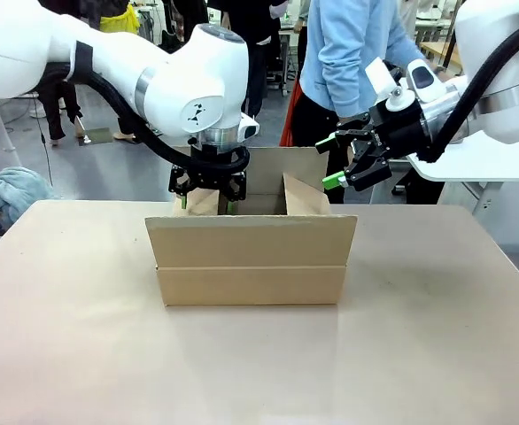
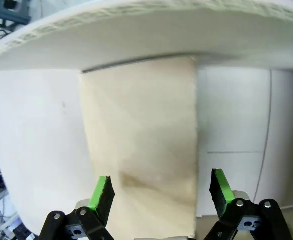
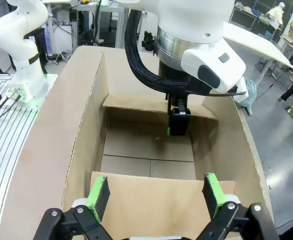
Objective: Pack the gift set into the box.
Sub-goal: Place both hands on the side flaps of the Package Box and spread them outward.
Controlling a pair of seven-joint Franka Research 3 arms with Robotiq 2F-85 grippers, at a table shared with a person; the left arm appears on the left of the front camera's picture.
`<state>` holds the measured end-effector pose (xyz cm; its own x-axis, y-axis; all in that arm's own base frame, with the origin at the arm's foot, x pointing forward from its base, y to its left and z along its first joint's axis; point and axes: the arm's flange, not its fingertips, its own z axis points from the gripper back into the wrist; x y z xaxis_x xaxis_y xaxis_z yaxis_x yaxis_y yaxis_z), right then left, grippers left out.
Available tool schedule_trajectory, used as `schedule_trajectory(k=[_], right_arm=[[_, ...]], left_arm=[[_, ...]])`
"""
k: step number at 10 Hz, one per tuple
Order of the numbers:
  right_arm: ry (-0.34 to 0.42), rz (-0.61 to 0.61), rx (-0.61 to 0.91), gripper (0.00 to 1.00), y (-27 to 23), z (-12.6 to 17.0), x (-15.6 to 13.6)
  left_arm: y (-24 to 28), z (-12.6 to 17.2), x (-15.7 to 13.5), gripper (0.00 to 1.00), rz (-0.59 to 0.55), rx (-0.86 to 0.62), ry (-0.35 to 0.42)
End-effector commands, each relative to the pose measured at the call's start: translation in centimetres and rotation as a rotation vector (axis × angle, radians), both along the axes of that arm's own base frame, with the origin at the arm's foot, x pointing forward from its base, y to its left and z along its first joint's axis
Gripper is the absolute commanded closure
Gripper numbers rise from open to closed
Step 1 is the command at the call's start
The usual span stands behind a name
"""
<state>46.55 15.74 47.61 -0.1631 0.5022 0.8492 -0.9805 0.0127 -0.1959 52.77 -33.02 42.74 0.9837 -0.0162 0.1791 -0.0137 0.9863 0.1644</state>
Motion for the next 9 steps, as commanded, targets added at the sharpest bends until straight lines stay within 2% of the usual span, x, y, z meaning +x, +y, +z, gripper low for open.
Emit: schedule_trajectory(k=[1, 4, 7, 9], right_arm=[[0.004, 0.004, -0.007, 0.00, 0.0, 0.1, -0.3], [0.004, 0.004, -0.007, 0.00, 0.0, 0.1, -0.3], [0.004, 0.004, -0.007, 0.00, 0.0, 0.1, -0.3], [0.004, 0.004, -0.007, 0.00, 0.0, 0.1, -0.3]], left_arm=[[0.3, 0.6, -0.2, 0.00, 0.037, 0.077, -0.135], [2.0, 1.7, -0.4, 0.00, 0.043, 0.152, -0.187], [4.0, 4.8, -1.7, 0.00, 0.034, 0.175, -0.249], [5.8, 6.2, -1.3, 0.00, 0.056, 0.203, -0.257]])
